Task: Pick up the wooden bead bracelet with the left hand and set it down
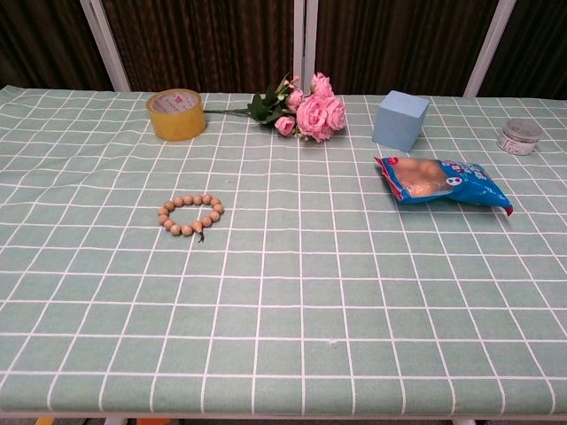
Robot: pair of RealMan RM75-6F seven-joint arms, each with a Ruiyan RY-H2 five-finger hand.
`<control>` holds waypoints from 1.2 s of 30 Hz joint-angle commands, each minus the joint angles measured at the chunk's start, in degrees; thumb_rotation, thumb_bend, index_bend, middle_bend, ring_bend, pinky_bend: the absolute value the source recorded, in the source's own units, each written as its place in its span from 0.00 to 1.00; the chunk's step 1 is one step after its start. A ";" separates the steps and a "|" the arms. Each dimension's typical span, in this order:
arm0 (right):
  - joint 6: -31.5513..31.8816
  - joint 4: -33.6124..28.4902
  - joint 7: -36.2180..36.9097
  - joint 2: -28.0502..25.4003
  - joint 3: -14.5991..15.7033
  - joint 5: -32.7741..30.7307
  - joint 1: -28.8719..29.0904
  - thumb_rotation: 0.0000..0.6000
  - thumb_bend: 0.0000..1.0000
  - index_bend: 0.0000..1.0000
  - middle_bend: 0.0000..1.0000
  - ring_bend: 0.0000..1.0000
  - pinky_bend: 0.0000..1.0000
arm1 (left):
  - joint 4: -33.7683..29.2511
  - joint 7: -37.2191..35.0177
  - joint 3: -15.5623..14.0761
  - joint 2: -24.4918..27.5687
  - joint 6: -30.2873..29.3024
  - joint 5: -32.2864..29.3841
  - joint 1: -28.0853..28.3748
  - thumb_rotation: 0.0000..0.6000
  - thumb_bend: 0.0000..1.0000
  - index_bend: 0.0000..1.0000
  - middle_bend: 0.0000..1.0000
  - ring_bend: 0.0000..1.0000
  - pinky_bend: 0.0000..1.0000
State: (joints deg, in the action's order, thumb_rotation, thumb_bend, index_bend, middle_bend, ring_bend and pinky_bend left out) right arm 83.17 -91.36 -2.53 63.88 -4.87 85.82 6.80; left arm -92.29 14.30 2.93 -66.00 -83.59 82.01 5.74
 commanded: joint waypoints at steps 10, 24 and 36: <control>0.74 -0.15 0.36 -0.33 -0.24 0.06 -0.08 1.00 0.10 0.00 0.07 0.00 0.00 | 0.14 -1.84 0.07 -0.08 0.60 1.60 1.11 1.00 0.00 0.16 0.13 0.00 0.00; 3.39 -1.56 0.25 -2.62 -1.03 0.62 -0.82 1.00 0.10 0.00 0.07 0.00 0.00 | 5.78 -13.00 1.82 -2.35 16.06 18.05 20.92 1.00 0.03 0.36 0.33 0.10 0.03; 2.91 -2.07 0.47 -2.97 -0.87 -0.65 -1.31 1.00 0.09 0.00 0.07 0.00 0.00 | 20.22 -12.22 0.44 -17.94 27.51 21.35 34.08 1.00 0.13 0.40 0.41 0.12 0.04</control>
State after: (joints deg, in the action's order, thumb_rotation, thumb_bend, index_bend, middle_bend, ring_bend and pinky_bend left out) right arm 86.08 -93.44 -2.07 60.91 -5.73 85.18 5.49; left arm -74.19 1.41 3.80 -81.53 -57.32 103.02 38.23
